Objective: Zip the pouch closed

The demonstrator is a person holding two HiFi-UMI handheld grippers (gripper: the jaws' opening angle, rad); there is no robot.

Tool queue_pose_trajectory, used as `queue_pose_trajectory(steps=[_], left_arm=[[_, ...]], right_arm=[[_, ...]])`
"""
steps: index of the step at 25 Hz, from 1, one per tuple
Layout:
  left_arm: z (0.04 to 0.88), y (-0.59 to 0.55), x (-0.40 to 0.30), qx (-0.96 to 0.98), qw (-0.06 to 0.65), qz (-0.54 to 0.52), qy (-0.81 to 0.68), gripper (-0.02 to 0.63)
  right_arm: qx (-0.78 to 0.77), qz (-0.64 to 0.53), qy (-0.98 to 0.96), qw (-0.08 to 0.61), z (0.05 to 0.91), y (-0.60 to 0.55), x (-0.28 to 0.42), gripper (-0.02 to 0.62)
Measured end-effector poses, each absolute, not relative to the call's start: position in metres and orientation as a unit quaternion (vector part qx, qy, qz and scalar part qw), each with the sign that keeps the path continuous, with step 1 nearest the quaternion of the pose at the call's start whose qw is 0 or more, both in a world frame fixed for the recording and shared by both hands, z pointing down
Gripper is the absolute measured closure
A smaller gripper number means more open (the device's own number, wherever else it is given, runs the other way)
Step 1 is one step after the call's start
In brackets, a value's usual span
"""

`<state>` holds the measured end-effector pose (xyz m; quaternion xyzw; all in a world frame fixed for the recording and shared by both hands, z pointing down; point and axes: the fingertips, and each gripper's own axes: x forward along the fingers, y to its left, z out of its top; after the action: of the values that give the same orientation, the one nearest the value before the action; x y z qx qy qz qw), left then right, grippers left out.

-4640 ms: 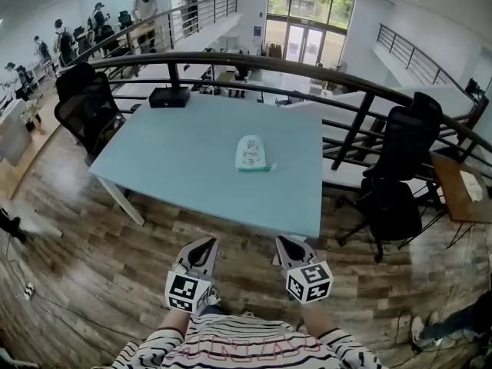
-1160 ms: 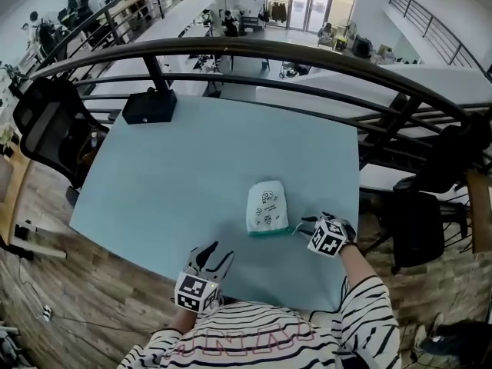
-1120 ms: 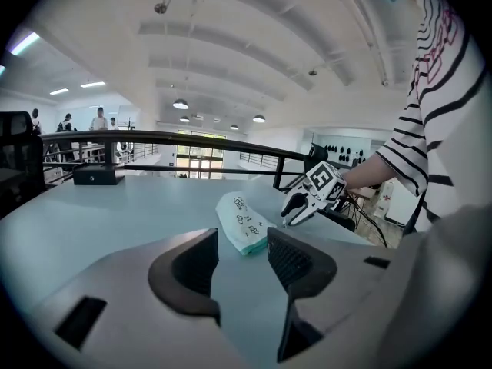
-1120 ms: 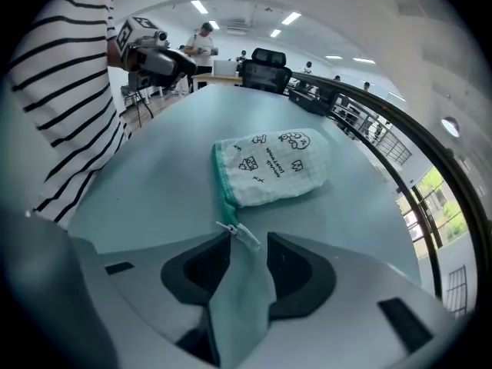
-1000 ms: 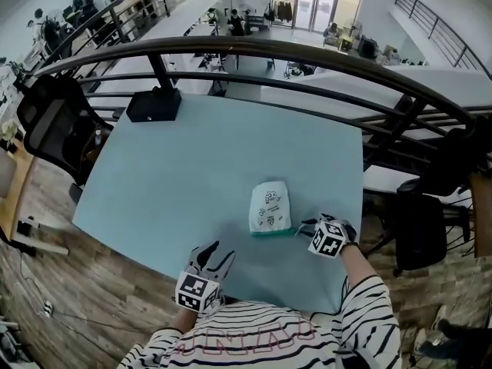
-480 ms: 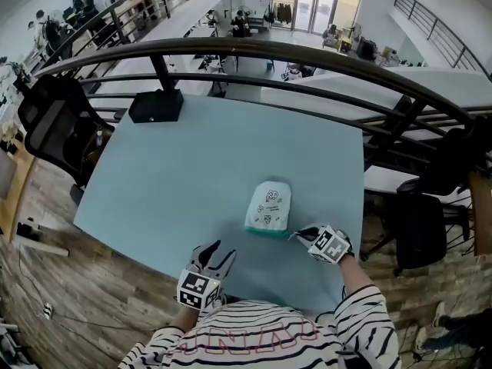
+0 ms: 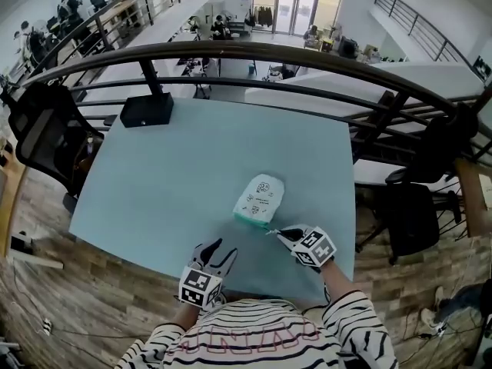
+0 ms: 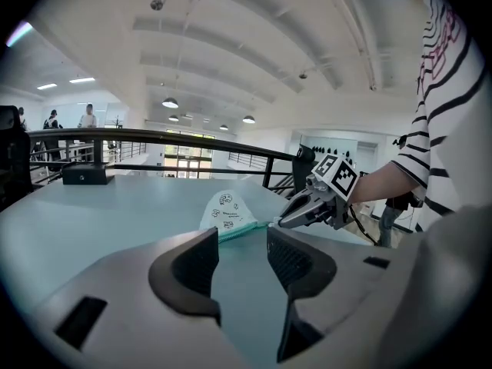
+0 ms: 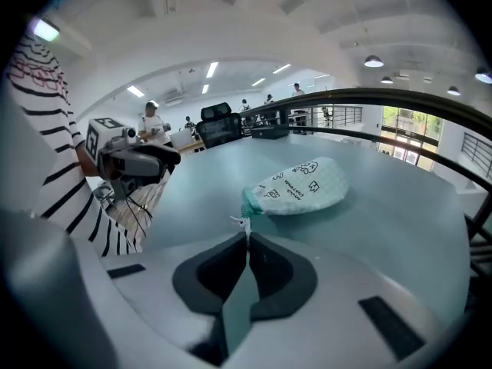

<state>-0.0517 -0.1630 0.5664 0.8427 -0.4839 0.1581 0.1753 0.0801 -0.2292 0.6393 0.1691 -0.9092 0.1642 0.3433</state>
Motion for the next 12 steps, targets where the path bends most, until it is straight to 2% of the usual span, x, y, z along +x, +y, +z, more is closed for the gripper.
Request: queue_pose_trajectory(steps=[12], left_arm=[[0.577,-0.142,-0.058,0.878,0.146,0.171,-0.423,0.426]], right_arm=[[0.257,0.207,-0.899,0.289,0.622,-0.183,0.046,0.560]])
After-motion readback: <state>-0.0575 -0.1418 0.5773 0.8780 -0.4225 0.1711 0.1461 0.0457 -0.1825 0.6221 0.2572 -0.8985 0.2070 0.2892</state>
